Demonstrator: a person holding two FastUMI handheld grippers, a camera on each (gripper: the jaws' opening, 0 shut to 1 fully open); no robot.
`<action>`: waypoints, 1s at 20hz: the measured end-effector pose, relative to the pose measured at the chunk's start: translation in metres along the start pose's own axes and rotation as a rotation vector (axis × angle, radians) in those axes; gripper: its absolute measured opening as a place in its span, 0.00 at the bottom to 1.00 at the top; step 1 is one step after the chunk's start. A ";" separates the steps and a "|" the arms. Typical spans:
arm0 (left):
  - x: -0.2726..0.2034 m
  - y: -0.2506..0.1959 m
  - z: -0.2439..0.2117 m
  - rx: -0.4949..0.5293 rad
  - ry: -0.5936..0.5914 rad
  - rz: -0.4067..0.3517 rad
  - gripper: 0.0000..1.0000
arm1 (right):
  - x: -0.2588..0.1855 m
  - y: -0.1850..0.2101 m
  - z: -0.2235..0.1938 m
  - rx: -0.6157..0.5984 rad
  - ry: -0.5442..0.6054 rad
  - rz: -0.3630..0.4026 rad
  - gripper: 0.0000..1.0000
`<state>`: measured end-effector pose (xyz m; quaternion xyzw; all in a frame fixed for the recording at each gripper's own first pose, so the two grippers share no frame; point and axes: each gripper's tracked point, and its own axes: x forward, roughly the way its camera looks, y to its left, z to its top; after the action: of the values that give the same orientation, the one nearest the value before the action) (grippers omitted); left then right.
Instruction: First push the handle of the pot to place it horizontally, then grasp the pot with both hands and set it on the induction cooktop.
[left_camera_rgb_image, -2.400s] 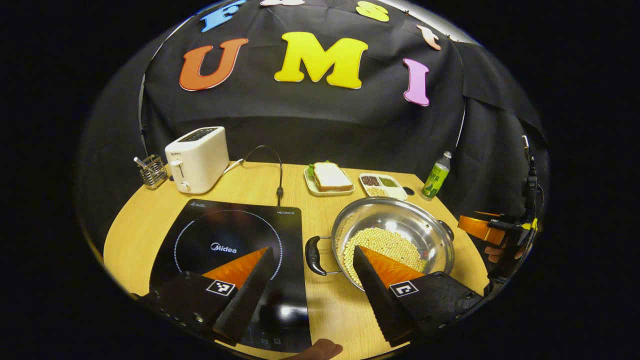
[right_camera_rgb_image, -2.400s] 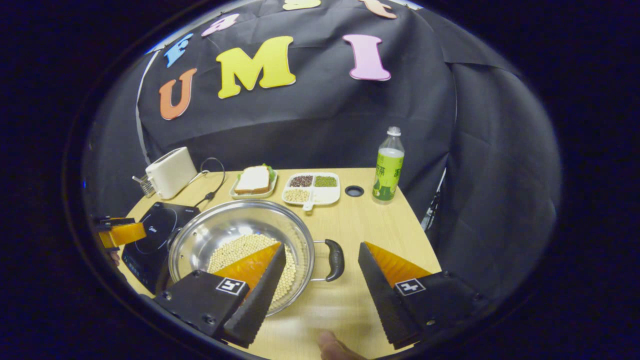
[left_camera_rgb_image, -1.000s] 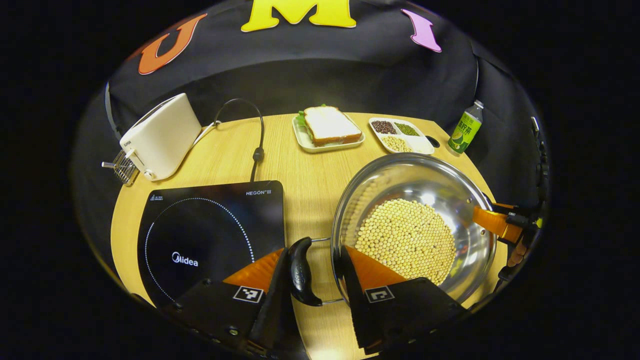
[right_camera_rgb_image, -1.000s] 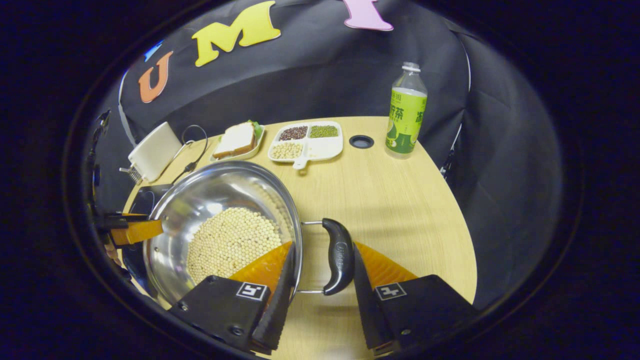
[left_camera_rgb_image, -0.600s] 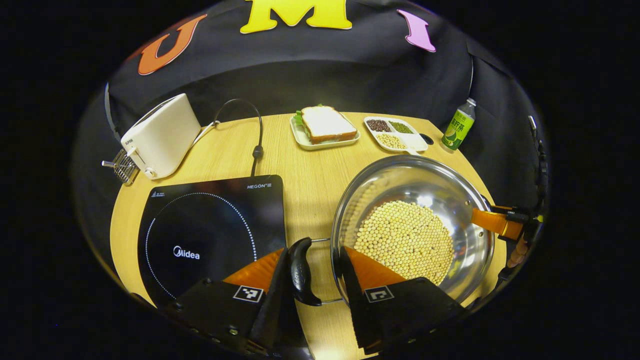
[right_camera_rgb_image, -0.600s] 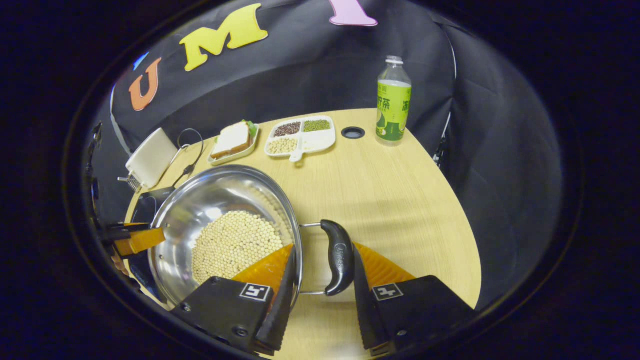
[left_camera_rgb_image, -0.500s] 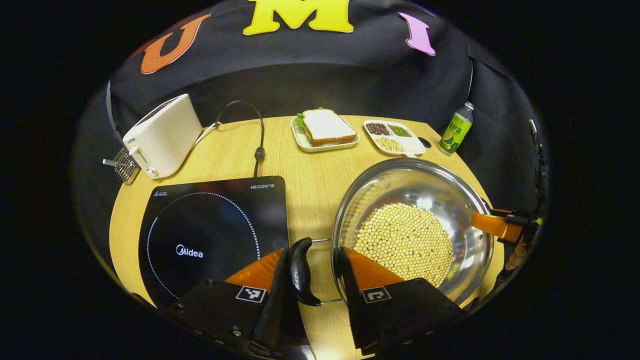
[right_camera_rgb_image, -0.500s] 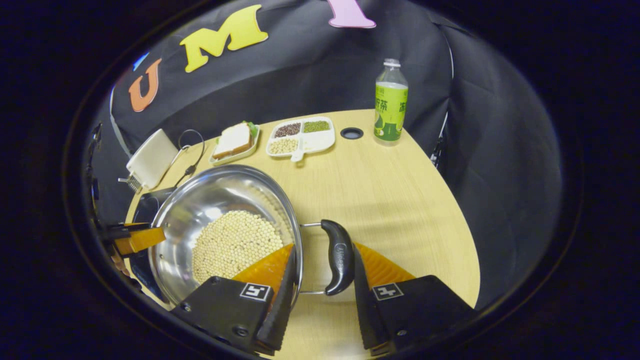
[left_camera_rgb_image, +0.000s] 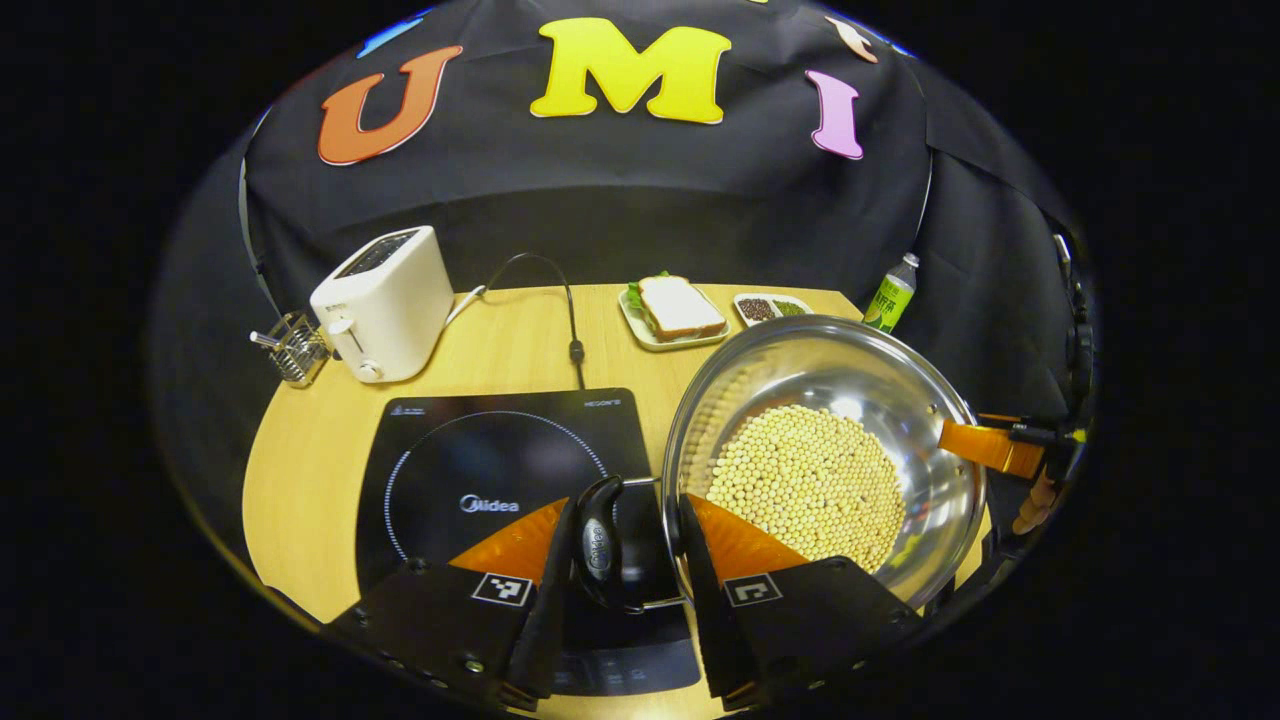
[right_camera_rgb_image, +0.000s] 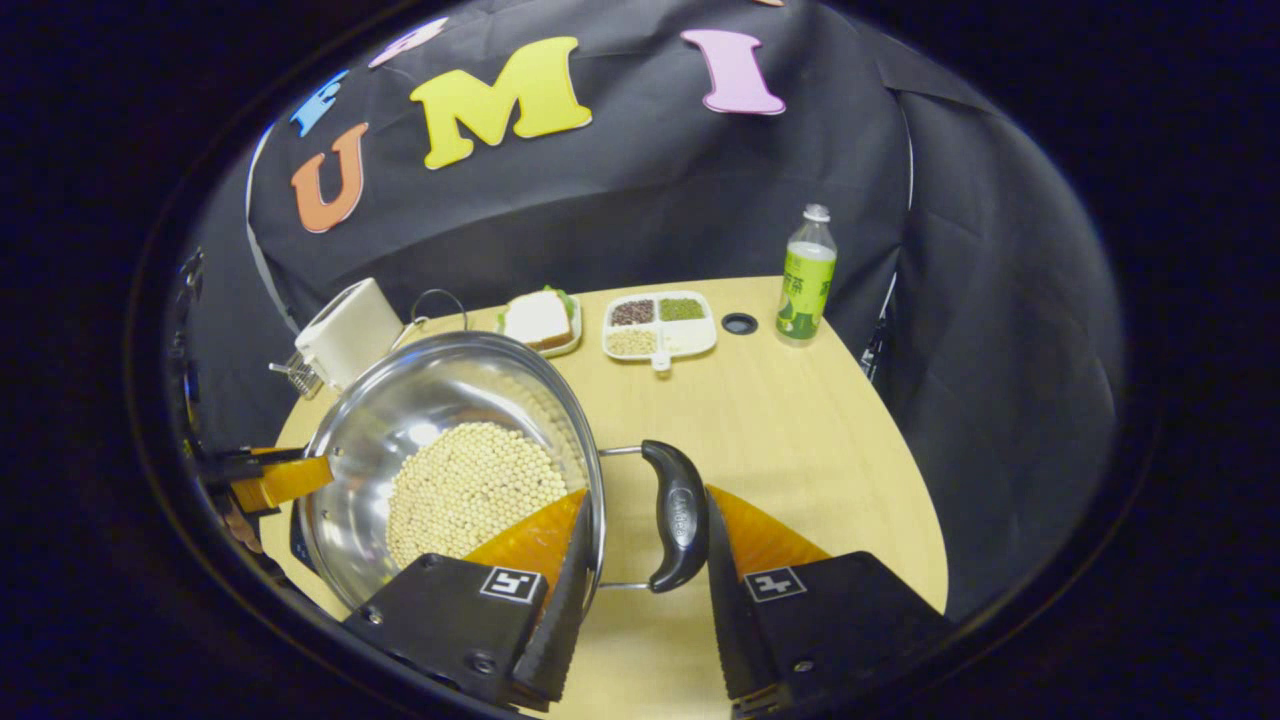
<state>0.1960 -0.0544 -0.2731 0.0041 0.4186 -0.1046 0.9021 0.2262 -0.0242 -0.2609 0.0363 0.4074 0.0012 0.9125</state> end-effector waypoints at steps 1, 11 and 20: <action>-0.007 0.015 -0.005 -0.023 -0.002 0.018 0.55 | 0.003 0.017 -0.002 -0.011 0.008 0.015 0.58; -0.029 0.151 -0.024 -0.165 0.000 0.129 0.54 | 0.043 0.165 -0.007 -0.123 0.011 0.118 0.59; 0.013 0.213 -0.007 -0.158 -0.046 0.148 0.54 | 0.086 0.219 0.002 -0.123 -0.012 0.088 0.60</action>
<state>0.2396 0.1525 -0.3049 -0.0384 0.4035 -0.0043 0.9142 0.2910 0.1965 -0.3091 -0.0019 0.3991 0.0659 0.9145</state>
